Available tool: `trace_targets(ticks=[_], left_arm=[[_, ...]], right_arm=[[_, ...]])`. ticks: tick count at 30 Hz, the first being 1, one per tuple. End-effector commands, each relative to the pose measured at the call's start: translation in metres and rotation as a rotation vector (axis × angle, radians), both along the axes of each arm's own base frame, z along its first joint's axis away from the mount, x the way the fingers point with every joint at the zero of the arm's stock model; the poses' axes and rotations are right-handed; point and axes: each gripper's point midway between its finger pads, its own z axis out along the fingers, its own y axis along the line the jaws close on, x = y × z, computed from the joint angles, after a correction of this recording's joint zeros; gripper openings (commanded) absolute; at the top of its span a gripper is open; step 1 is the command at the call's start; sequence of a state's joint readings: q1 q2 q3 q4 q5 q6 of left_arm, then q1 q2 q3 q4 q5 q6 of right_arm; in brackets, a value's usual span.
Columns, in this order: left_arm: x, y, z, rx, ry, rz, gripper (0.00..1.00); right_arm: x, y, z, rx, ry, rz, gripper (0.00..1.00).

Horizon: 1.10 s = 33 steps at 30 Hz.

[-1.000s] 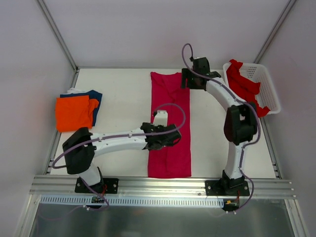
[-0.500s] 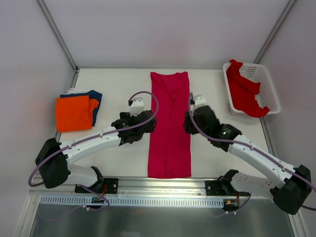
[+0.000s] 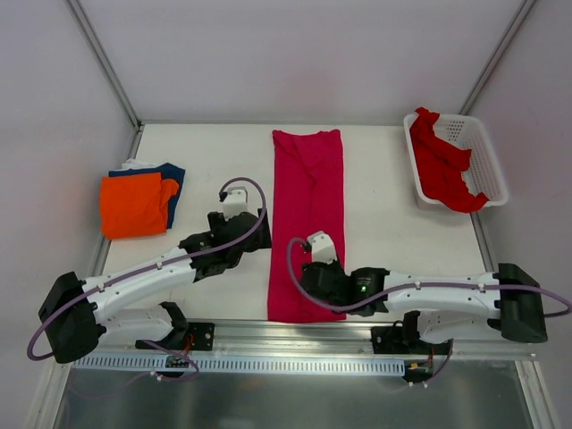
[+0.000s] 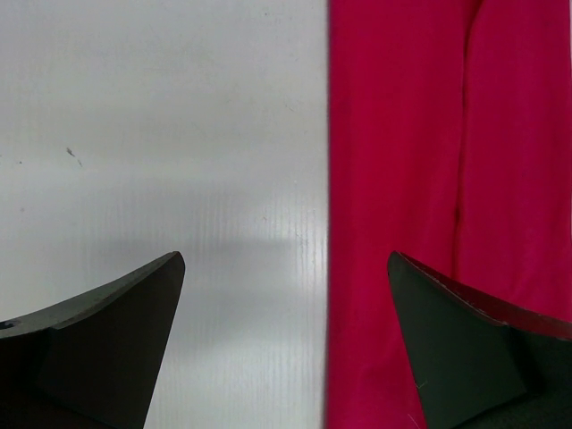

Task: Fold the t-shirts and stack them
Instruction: Rotate the tshirt 90 degrees

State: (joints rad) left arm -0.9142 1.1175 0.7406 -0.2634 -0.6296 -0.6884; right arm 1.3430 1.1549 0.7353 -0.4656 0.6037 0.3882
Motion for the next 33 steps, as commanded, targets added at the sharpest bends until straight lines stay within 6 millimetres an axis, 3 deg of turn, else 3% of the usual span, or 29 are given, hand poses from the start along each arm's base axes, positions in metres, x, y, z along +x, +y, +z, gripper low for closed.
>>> trace_targets(ticks=[1,8,23,33], left_arm=[[-0.001,0.001,-0.007,-0.018,0.01,0.002,0.99],[0.0,-0.005,-0.011,-0.012,0.032,-0.012,0.99],[-0.005,0.0,-0.015,-0.016,0.035,-0.011,0.99],[-0.008,0.004,-0.023,-0.007,0.047,-0.003,0.99]], right_arm=[[-0.008,0.014,0.011,-0.019,-0.067,-0.073,0.47],[-0.029,0.034,-0.008,-0.113,-0.076,-0.061,0.44],[-0.054,0.064,-0.042,-0.057,0.028,-0.017,0.41],[-0.063,0.065,-0.053,-0.1,0.046,-0.021,0.41]])
